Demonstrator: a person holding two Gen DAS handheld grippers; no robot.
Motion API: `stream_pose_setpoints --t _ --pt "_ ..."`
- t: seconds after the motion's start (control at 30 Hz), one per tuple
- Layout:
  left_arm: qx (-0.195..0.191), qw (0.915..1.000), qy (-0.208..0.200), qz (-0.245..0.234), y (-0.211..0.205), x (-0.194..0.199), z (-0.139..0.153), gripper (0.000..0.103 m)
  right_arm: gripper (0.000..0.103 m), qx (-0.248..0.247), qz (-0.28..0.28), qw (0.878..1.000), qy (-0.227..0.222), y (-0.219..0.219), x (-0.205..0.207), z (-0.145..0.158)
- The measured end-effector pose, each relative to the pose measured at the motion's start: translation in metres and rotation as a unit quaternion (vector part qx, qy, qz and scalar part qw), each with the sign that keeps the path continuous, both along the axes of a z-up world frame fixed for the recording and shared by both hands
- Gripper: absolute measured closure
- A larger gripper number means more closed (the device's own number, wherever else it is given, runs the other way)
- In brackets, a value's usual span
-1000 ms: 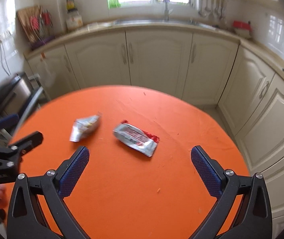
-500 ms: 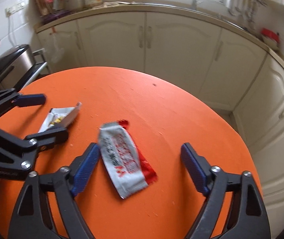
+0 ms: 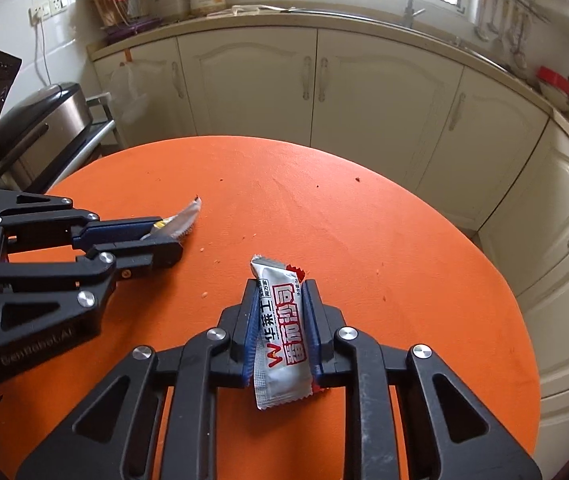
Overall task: Collect trash
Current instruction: 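Carry both wrappers to the blue bin and open both tools to drop them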
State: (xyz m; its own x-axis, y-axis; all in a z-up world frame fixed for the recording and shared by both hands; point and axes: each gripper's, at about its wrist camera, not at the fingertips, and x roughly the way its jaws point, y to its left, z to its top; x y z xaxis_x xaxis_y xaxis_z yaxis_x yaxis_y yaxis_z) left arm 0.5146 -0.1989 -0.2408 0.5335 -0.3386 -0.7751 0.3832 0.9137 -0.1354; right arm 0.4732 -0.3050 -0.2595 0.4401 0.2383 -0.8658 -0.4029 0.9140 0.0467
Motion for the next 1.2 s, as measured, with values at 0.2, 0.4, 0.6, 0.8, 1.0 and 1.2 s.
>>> stream_pose_setpoints --t 0.2,0.4,0.6,0.8,1.0,1.2 --pt "-0.016 0.9998 -0.008 0.006 -0.009 0.006 0.005 0.095 0.083 0.002 -0.012 1.000 -0.015 -0.003 -0.019 0.020" --pt "-0.025 0.9992 -0.030 0.002 -0.025 0.004 0.020 0.095 0.083 0.006 -0.025 0.999 -0.032 -0.008 -0.044 0.045" --pt "-0.036 0.9979 -0.053 -0.004 -0.035 -0.041 0.036 0.095 0.083 0.008 -0.048 0.997 -0.060 -0.020 -0.083 0.082" --pt "-0.053 0.9948 -0.083 -0.024 -0.041 -0.103 0.058 0.095 0.083 0.016 -0.077 0.993 -0.091 -0.041 -0.133 0.125" --pt "-0.075 0.9885 -0.115 -0.064 -0.011 -0.239 0.086 0.095 0.083 0.029 -0.124 0.984 -0.126 -0.080 -0.190 0.166" --pt "-0.086 0.9817 -0.125 -0.116 0.005 -0.333 0.106 0.095 0.083 0.033 -0.184 0.970 -0.153 -0.134 -0.250 0.194"
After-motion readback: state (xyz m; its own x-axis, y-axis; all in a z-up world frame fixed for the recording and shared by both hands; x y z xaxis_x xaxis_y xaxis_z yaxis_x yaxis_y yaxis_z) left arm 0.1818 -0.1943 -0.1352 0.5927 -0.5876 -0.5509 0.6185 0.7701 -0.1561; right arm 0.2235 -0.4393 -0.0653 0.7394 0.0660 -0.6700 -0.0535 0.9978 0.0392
